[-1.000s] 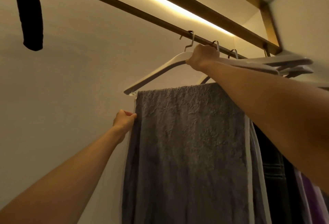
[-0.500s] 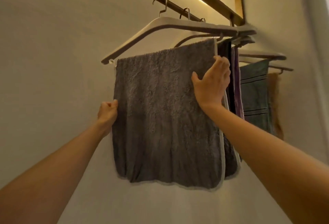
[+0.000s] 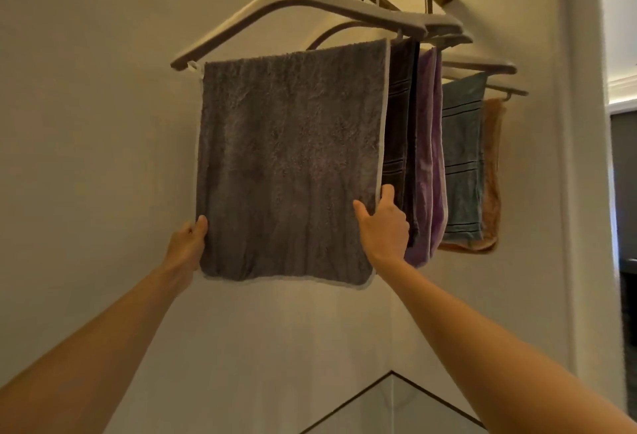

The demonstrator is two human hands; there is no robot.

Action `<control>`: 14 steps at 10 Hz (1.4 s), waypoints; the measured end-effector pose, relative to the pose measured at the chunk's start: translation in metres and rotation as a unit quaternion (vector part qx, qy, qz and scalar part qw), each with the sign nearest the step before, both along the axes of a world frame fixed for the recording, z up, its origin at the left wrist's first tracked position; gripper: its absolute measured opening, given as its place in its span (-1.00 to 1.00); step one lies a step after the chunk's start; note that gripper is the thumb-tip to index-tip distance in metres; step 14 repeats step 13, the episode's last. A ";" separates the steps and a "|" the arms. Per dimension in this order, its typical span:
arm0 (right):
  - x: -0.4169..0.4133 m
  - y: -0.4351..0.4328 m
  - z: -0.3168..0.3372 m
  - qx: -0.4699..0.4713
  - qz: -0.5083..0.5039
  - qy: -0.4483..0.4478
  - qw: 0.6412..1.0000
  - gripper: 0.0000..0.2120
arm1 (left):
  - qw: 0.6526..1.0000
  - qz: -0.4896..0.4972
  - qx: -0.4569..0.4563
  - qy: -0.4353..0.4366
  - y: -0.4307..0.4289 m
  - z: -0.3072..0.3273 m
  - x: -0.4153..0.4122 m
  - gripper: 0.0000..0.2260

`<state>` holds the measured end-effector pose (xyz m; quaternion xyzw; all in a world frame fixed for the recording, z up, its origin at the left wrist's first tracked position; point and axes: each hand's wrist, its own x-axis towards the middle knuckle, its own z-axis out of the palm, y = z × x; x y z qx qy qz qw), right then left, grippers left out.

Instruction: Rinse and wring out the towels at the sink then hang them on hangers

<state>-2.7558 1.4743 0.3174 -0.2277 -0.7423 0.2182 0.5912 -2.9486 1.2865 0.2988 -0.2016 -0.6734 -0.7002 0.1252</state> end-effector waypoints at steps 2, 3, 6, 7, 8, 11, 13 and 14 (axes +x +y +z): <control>0.000 -0.011 -0.011 -0.045 0.045 0.070 0.996 -0.72 | 0.993 0.105 0.031 0.034 -0.026 0.002 -0.001 -0.57; 0.008 -0.011 -0.008 -0.121 0.015 0.114 0.986 -0.66 | 0.988 0.152 0.015 0.040 -0.044 0.001 -0.001 -0.55; 0.012 -0.017 -0.015 -0.096 0.021 0.119 0.988 -0.62 | 0.975 0.191 -0.085 0.070 -0.062 0.000 -0.006 -0.64; 0.010 -0.022 -0.015 -0.067 0.033 0.131 0.989 -0.63 | 0.979 0.177 -0.084 0.049 -0.060 0.006 -0.004 -0.64; 0.010 -0.026 -0.013 -0.067 0.040 0.131 0.988 -0.63 | 0.983 0.165 -0.077 0.007 -0.055 0.004 -0.007 -0.66; 0.026 -0.027 -0.006 -0.072 0.126 0.023 0.989 -0.70 | 0.977 0.172 -0.069 -0.107 -0.027 0.022 0.060 -0.43; 0.063 -0.017 -0.004 -0.103 0.156 -0.047 0.981 -0.78 | 0.977 0.160 -0.136 -0.043 0.022 0.045 0.158 -0.58; 0.063 -0.017 -0.004 -0.103 0.156 -0.047 0.981 -0.78 | 0.977 0.160 -0.136 -0.043 0.022 0.045 0.158 -0.58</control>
